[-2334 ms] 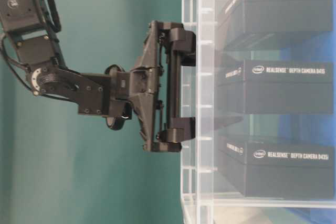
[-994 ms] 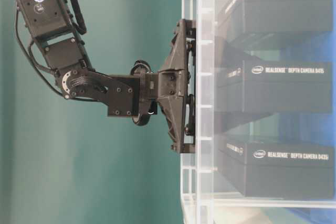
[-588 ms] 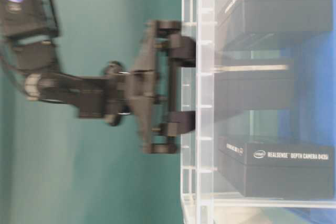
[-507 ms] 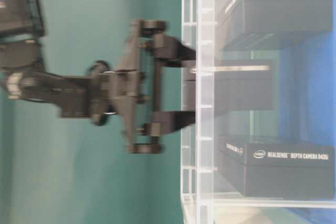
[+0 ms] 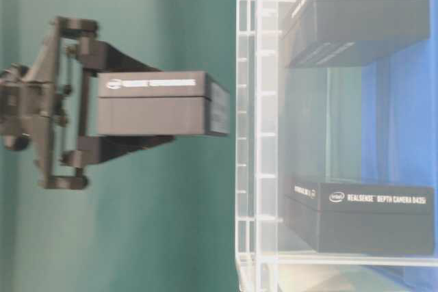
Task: Take the box out of the case with the right arm.
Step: 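Close the right gripper on the middle box and lift it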
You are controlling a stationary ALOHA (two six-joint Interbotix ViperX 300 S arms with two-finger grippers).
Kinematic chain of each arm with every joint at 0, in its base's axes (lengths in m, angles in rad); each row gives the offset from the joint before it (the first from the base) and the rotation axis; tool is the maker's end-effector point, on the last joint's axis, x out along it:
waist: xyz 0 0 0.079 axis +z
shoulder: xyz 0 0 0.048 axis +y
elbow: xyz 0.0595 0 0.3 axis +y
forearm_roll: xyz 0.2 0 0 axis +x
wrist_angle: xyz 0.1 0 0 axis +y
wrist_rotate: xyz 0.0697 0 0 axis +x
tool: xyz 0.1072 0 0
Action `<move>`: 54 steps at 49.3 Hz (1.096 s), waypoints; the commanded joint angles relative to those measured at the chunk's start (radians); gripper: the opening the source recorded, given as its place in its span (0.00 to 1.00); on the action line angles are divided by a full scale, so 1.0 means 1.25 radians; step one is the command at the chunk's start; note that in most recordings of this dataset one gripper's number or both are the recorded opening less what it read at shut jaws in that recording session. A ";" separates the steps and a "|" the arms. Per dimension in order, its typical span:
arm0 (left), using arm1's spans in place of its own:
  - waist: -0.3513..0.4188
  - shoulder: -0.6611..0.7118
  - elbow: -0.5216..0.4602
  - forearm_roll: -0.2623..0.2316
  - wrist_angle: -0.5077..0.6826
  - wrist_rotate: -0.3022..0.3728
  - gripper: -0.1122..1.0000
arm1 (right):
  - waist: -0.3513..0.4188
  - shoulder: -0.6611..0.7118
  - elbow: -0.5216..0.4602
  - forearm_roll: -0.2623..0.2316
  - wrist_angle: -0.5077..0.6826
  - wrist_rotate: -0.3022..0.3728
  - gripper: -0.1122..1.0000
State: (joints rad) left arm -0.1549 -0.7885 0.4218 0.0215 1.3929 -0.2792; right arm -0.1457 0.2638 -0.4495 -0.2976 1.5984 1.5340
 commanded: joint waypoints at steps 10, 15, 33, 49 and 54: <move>-0.002 0.002 -0.009 0.002 -0.002 -0.001 0.10 | 0.028 -0.039 -0.093 -0.028 0.036 -0.023 0.69; -0.002 0.002 -0.009 0.002 -0.002 -0.001 0.10 | 0.037 -0.040 -0.107 -0.032 0.052 -0.025 0.69; -0.002 0.000 -0.009 0.002 -0.002 -0.001 0.10 | 0.050 -0.040 -0.118 -0.033 0.071 -0.025 0.69; -0.002 0.000 -0.009 0.002 -0.002 -0.001 0.10 | 0.058 -0.039 -0.118 -0.032 0.071 -0.020 0.69; -0.004 0.000 -0.007 0.002 -0.002 -0.001 0.10 | 0.058 -0.039 -0.118 -0.033 0.071 -0.018 0.69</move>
State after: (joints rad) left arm -0.1549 -0.7915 0.4218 0.0215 1.3929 -0.2807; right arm -0.0782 0.2638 -0.5691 -0.3313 1.6858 1.5094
